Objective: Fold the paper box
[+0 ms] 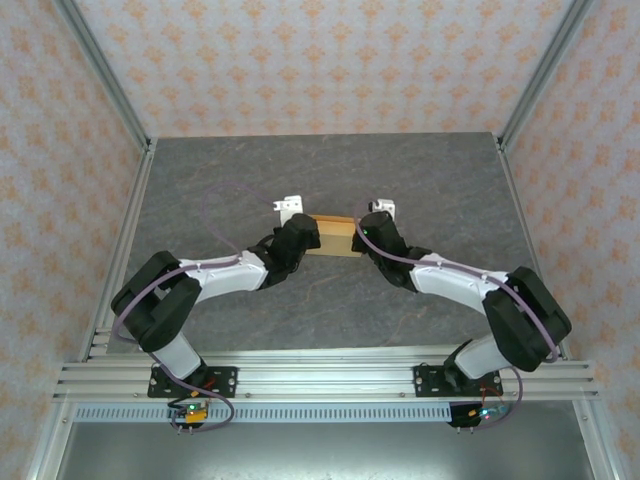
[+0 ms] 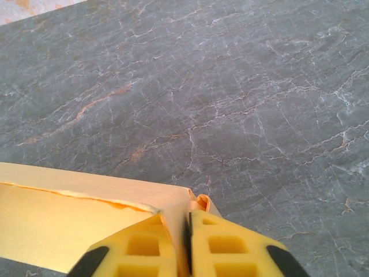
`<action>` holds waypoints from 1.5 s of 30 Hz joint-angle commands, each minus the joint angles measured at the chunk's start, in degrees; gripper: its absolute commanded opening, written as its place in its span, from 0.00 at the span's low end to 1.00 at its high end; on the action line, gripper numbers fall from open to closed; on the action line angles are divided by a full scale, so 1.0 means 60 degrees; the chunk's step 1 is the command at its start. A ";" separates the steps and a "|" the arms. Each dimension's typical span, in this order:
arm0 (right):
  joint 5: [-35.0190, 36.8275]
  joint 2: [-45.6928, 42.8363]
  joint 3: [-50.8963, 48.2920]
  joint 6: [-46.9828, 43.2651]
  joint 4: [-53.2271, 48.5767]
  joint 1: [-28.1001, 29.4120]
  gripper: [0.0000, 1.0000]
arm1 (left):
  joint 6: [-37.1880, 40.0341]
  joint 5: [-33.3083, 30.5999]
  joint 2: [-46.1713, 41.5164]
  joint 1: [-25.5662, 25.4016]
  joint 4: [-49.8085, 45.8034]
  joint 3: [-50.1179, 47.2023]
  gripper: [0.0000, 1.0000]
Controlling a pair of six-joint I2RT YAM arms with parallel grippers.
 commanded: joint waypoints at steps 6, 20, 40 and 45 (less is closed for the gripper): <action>0.0117 -0.1258 -0.0540 0.0452 -0.0648 -0.0125 0.36 | 0.0190 -0.1923 0.0527 -0.0117 -0.0604 -0.1103 0.00; -0.2214 -0.2135 0.1252 0.6556 -0.3593 -0.1802 0.90 | 0.0388 -0.2615 0.0942 -0.0486 -0.0810 -0.0432 0.00; -0.4388 0.1194 0.2936 1.1308 -0.2007 -0.1838 0.83 | 0.0803 -0.3157 0.1132 -0.0944 -0.1114 0.0053 0.00; -0.4693 0.1430 0.2669 1.1456 -0.1297 -0.1810 0.78 | 0.0904 -0.3152 0.1184 -0.0975 -0.1144 0.0131 0.00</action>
